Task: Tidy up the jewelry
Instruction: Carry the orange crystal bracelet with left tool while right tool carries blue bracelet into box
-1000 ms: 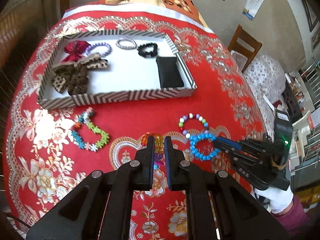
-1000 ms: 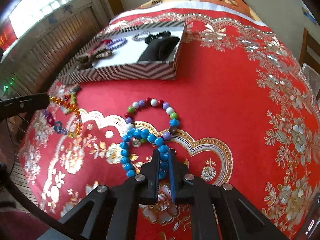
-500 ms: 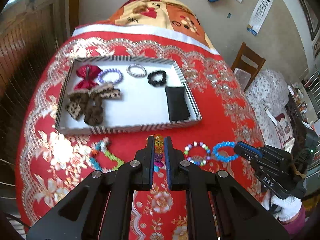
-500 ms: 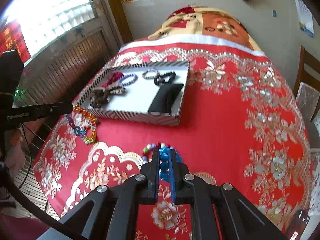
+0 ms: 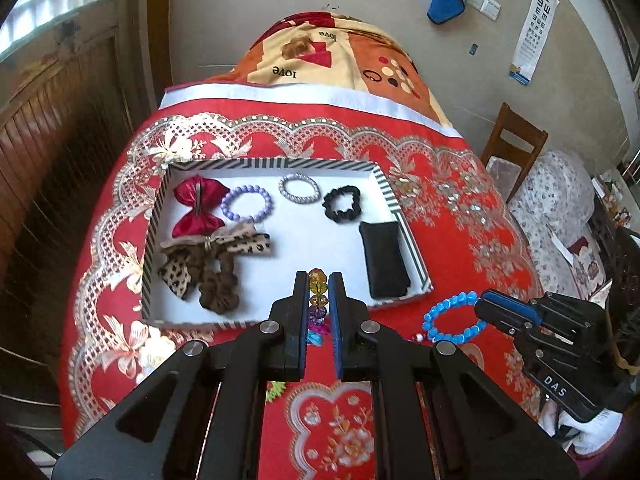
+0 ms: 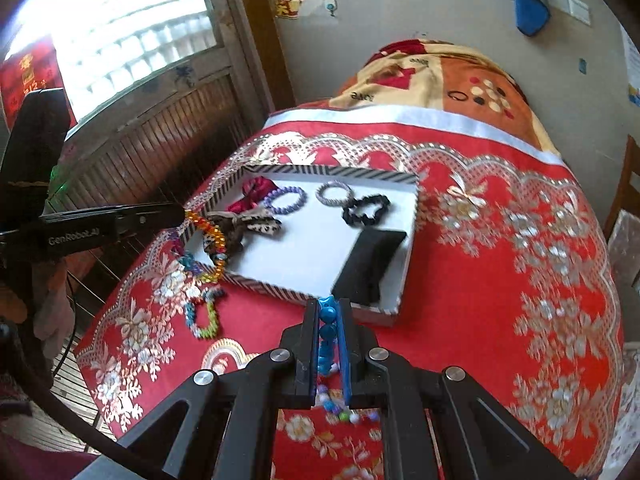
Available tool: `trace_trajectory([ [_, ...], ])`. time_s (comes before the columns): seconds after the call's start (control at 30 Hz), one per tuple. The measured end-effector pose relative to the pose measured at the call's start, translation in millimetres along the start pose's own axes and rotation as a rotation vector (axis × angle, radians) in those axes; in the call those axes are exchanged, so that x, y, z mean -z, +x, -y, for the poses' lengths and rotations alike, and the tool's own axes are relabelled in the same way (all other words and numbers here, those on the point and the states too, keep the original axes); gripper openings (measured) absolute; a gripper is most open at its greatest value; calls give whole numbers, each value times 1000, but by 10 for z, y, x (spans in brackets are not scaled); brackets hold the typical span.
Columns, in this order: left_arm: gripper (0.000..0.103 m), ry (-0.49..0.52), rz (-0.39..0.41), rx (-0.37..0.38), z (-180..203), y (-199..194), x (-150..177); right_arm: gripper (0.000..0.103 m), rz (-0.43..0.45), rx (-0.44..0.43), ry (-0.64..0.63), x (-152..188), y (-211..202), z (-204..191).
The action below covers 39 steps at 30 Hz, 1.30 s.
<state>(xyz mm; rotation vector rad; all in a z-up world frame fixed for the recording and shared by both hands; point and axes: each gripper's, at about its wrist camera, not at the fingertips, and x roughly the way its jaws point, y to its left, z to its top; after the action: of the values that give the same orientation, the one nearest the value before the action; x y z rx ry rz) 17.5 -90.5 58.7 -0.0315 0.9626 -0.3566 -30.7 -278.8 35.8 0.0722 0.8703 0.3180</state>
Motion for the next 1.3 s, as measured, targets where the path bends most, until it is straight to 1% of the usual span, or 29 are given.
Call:
trace_trajectory([
  [0.47,8,0,-15,-27,-179,285,-293,8,-14,-30,-21,-392,393,-126],
  [0.63,8,-1,-24,-27,-214,383,-373,8,-17,-34,-20,-488,516,-128],
  [0.83,8,-13,-44,-9,-234,535,-459,8,-38,-42,-7,-584,731,-97],
  [0.97,8,-31,-70,24,-232,688,-517,8,-62,-51,7,-629,898,-77],
  [1.1,8,-46,-102,35,-250,880,-529,8,-85,-66,20,-682,1076,-72],
  [1.2,8,-61,-129,23,-321,1011,-483,8,-111,-73,29,-708,1250,-46],
  [1.3,8,-79,-155,-7,-446,1142,-413,8,-141,-60,38,-723,1458,26],
])
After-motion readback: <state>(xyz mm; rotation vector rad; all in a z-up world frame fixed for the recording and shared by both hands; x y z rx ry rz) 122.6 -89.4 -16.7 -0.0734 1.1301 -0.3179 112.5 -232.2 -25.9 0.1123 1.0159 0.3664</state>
